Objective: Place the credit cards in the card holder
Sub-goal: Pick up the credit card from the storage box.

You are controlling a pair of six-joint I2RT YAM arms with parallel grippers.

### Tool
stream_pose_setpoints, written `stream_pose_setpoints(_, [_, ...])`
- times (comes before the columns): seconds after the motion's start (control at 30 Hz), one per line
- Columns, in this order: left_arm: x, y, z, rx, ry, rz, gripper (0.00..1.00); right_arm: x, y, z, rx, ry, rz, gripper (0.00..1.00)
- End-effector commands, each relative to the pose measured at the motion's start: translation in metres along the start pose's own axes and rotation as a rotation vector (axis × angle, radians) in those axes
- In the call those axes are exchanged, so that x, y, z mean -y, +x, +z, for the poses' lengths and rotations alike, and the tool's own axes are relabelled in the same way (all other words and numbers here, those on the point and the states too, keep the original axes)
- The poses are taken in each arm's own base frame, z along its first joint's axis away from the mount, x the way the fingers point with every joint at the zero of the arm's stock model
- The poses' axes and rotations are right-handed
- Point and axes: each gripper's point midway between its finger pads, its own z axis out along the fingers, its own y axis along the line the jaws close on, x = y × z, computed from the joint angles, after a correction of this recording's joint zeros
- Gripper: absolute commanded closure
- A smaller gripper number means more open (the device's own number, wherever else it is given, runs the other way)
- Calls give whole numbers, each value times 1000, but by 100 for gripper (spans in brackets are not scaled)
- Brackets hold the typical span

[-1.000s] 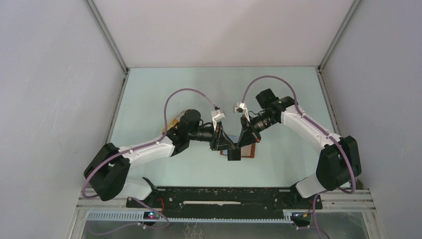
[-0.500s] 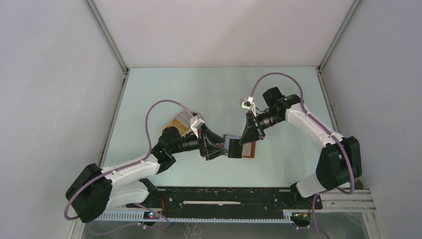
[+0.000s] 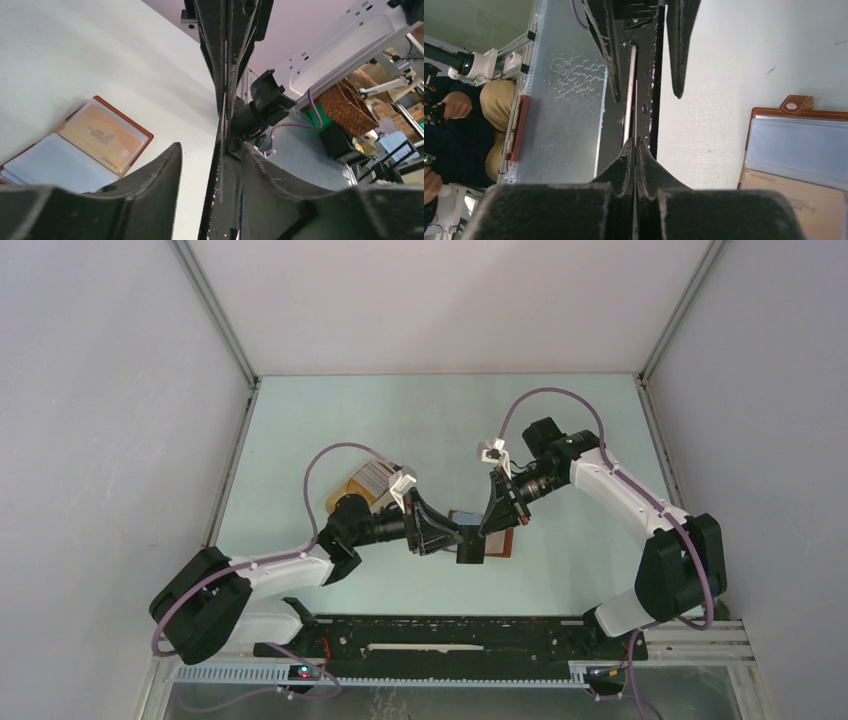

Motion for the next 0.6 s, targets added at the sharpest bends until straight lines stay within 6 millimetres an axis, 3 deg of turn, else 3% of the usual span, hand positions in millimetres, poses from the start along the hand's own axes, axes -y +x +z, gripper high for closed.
stream_pose_setpoints(0.0, [12, -8, 9, -19, 74, 18, 53, -5, -9, 1, -13, -12, -59, 100])
stream_pose_setpoints(0.13, [14, -5, 12, -46, 98, 9, 60, -3, -7, 4, -26, -18, -50, 100])
stream_pose_setpoints(0.57, [22, 0, 17, -85, 145, -9, 70, 3, 0, 7, -62, -4, -44, 100])
